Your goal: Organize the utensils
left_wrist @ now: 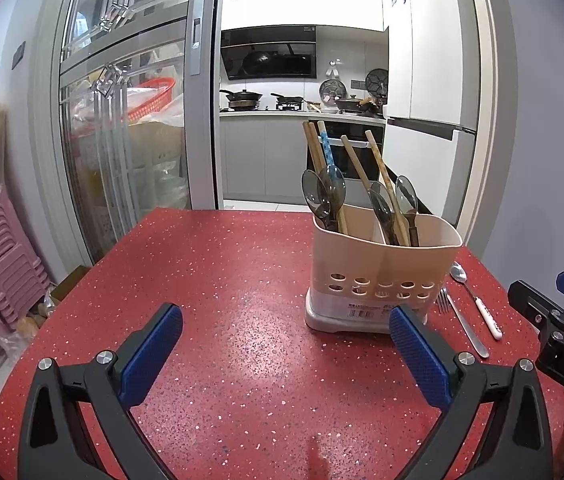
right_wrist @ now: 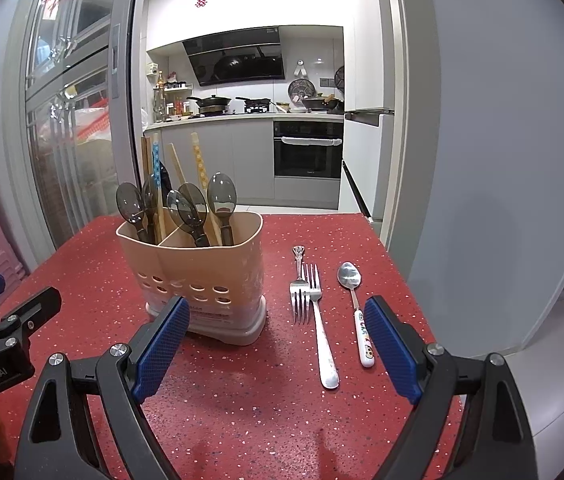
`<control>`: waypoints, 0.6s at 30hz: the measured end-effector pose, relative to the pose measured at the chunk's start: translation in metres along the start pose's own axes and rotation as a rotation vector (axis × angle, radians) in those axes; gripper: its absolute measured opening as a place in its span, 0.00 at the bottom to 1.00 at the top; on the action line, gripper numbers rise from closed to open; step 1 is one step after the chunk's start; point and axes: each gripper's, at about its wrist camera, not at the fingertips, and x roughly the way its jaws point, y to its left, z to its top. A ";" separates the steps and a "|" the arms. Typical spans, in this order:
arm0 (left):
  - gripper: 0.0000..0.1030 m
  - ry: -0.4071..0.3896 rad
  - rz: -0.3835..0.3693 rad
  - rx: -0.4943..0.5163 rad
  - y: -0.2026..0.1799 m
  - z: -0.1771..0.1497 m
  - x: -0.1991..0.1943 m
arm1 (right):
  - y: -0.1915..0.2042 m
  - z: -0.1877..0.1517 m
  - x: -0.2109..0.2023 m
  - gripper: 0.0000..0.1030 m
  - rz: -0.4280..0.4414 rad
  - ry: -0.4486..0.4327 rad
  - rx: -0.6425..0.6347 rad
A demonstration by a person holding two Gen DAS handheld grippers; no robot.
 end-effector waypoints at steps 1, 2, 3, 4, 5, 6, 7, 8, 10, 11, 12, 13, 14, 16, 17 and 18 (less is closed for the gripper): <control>1.00 0.001 0.000 -0.001 0.000 0.000 0.000 | 0.000 0.000 0.000 0.88 0.001 0.000 0.001; 1.00 0.002 -0.001 -0.001 0.000 0.000 0.001 | 0.000 0.000 0.000 0.88 0.001 0.001 0.000; 1.00 0.004 0.000 -0.001 0.000 0.000 0.001 | 0.000 0.000 0.001 0.88 0.000 0.002 0.000; 1.00 0.004 0.000 0.000 -0.001 -0.001 0.001 | 0.000 0.000 0.000 0.88 0.000 0.001 0.001; 1.00 0.004 0.000 0.000 -0.001 -0.001 0.002 | 0.000 0.000 0.000 0.88 0.001 0.002 0.004; 1.00 0.005 -0.001 -0.001 -0.001 -0.001 0.002 | 0.000 0.001 0.001 0.88 0.000 0.003 0.006; 1.00 0.005 -0.002 -0.002 -0.001 -0.001 0.002 | -0.001 0.000 0.001 0.88 0.000 0.003 0.008; 1.00 0.005 -0.003 -0.002 -0.001 -0.001 0.002 | -0.001 0.001 0.001 0.88 -0.001 0.004 0.009; 1.00 0.004 -0.005 0.000 -0.002 -0.001 0.003 | -0.001 0.001 0.001 0.88 -0.002 0.005 0.010; 1.00 0.004 -0.005 0.001 -0.002 -0.001 0.002 | -0.001 0.001 0.001 0.88 -0.002 0.005 0.010; 1.00 0.005 -0.006 0.001 -0.003 -0.002 0.003 | -0.001 0.001 0.001 0.88 -0.002 0.005 0.009; 1.00 0.005 -0.007 0.001 -0.003 -0.002 0.003 | -0.002 0.001 0.001 0.88 -0.002 0.004 0.010; 1.00 0.006 -0.008 0.000 -0.003 -0.001 0.003 | -0.002 0.001 0.001 0.88 -0.003 0.004 0.010; 1.00 0.007 -0.010 -0.002 -0.003 -0.001 0.003 | -0.002 0.001 0.001 0.88 -0.002 0.005 0.011; 1.00 0.008 -0.011 -0.002 -0.003 -0.001 0.004 | -0.002 0.001 0.001 0.88 -0.002 0.006 0.011; 1.00 0.009 -0.011 -0.003 -0.002 -0.001 0.003 | -0.002 0.001 0.001 0.88 -0.003 0.005 0.010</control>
